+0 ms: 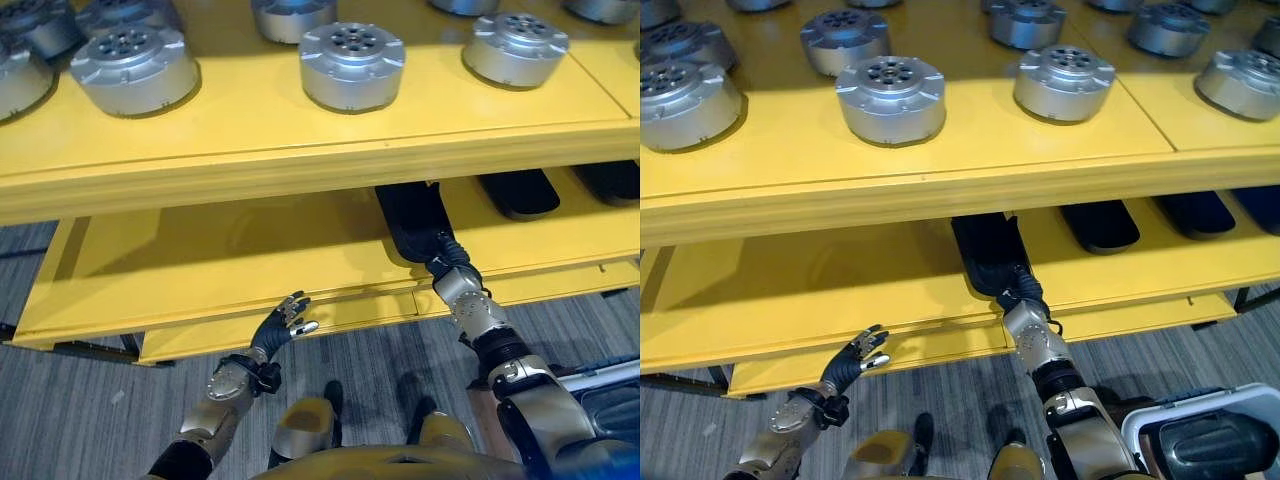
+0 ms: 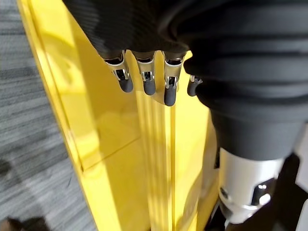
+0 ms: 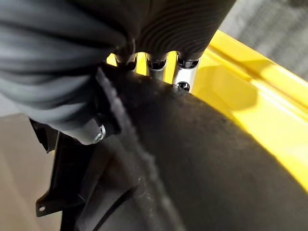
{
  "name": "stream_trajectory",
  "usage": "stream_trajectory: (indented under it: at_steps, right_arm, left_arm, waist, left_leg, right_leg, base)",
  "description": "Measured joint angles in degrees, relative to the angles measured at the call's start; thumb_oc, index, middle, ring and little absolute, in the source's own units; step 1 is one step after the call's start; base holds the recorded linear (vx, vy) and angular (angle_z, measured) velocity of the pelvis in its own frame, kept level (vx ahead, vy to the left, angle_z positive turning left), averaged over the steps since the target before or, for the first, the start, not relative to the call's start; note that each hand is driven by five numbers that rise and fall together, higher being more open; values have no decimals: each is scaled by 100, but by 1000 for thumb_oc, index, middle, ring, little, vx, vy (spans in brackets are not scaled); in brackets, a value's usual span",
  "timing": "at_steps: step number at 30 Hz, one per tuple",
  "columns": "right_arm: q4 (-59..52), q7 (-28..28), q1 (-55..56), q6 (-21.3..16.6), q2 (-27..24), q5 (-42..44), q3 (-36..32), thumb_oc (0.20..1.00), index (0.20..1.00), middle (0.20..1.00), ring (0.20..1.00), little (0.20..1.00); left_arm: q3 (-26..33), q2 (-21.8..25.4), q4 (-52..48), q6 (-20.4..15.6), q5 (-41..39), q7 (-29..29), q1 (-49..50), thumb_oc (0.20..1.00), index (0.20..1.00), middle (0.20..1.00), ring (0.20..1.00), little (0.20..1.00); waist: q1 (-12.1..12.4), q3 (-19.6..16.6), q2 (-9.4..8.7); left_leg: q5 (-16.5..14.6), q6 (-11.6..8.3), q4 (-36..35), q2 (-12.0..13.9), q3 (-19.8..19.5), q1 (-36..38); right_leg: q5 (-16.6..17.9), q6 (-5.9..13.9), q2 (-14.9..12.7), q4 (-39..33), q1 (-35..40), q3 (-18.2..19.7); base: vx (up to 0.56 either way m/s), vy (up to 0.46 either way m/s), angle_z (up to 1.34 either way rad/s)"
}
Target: Move parts from the plastic box to the shelf.
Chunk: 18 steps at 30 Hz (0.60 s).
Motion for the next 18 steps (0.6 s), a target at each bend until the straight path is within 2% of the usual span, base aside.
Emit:
stream_trajectory:
  at_steps: [1, 2, 3, 5, 6, 7, 10, 11, 13, 18]
  right_arm:
    - [214, 18, -389, 8, 86, -126, 19, 200, 200, 200, 200, 200]
    - [281, 57, -607, 2, 45, -132, 21, 200, 200, 200, 200, 200]
    - [325, 63, -755, -3, -52, -132, 18, 200, 200, 200, 200, 200]
    - [665, 160, -1053, -12, -352, -135, -11, 200, 200, 200, 200, 200]
    - [713, 160, -1071, 6, -491, -149, -7, 200, 200, 200, 200, 200]
    - [747, 183, -1094, 2, -541, -145, -9, 200, 200, 200, 200, 200]
    - [802, 209, -1254, -61, -628, -135, -151, 200, 200, 200, 200, 200]
    - [802, 211, -1419, -82, -673, -144, -228, 200, 200, 200, 200, 200]
    - [800, 195, -1684, -134, -874, -148, -231, 200, 200, 200, 200, 200]
    - [1024, 195, -2078, -252, -1068, -150, -421, 200, 200, 200, 200, 200]
  left_arm:
    - [26, 160, 2, -2, -22, 94, 15, 1000, 1000, 1000, 1000, 1000]
    - [23, 9, 13, -42, -162, 237, -55, 1000, 1000, 1000, 1000, 1000]
    - [35, -19, 16, -61, -274, 290, -173, 1000, 1000, 1000, 1000, 1000]
    - [281, -145, -52, -100, -340, 274, -387, 1000, 1000, 1000, 1000, 1000]
    - [298, -141, -119, -208, -364, 256, -394, 1000, 1000, 1000, 1000, 1000]
    - [284, -141, -120, -253, -367, 249, -391, 1000, 1000, 1000, 1000, 1000]
    - [237, -137, -128, -359, -374, 209, -488, 1000, 1000, 1000, 1000, 1000]
    - [85, -90, -125, -328, -402, 207, -577, 1000, 1000, 1000, 1000, 1000]
    - [-117, -84, -125, -321, -423, 209, -790, 1000, 1000, 1000, 1000, 1000]
    - [-283, -29, -134, -334, -534, 224, -1028, 1000, 1000, 1000, 1000, 1000]
  waist:
    - [96, 36, -220]
    - [85, 138, -4]
    - [99, 218, 51]
    - [309, 469, 92]
    - [429, 527, 33]
    - [431, 558, 35]
    - [408, 797, 74]
    - [370, 897, 37]
    - [361, 1071, 87]
    - [339, 1251, 157]
  left_leg:
    - [-135, -167, 275, -86, 3, -224]
    - [-199, -251, 551, 107, -20, -463]
    - [-181, -287, 588, 200, -60, -612]
    - [-136, -453, 592, 371, -184, -714]
    - [-116, -497, 530, 498, -205, -684]
    - [-117, -504, 528, 537, -211, -692]
    - [-116, -551, 553, 569, -238, -710]
    - [-127, -560, 650, 551, -247, -884]
    - [-121, -577, 848, 486, -288, -1104]
    - [-207, -485, 1112, 395, -341, -1349]
  right_leg:
    - [482, -132, 73, -153, 41, -111]
    - [519, -185, 262, -235, 54, -193]
    - [474, -213, 343, -242, -15, -292]
    - [536, -426, 548, -420, -24, -438]
    - [473, -552, 689, -424, -5, -472]
    - [435, -583, 718, -392, -4, -505]
    - [342, -604, 733, -279, -9, -534]
    - [317, -574, 684, -168, -182, -533]
    - [306, -599, 582, 58, -387, -541]
    - [223, -538, 397, 339, -620, -558]
  base:
    - [-206, -313, 8]
    - [-219, -328, 22]
    - [-116, -224, 29]
    - [-67, -79, 20]
    - [-82, -55, 9]
    - [-55, -35, 5]
    - [-112, 5, 4]
    - [-178, 45, 5]
    - [-126, 32, 10]
    - [-102, -18, 9]
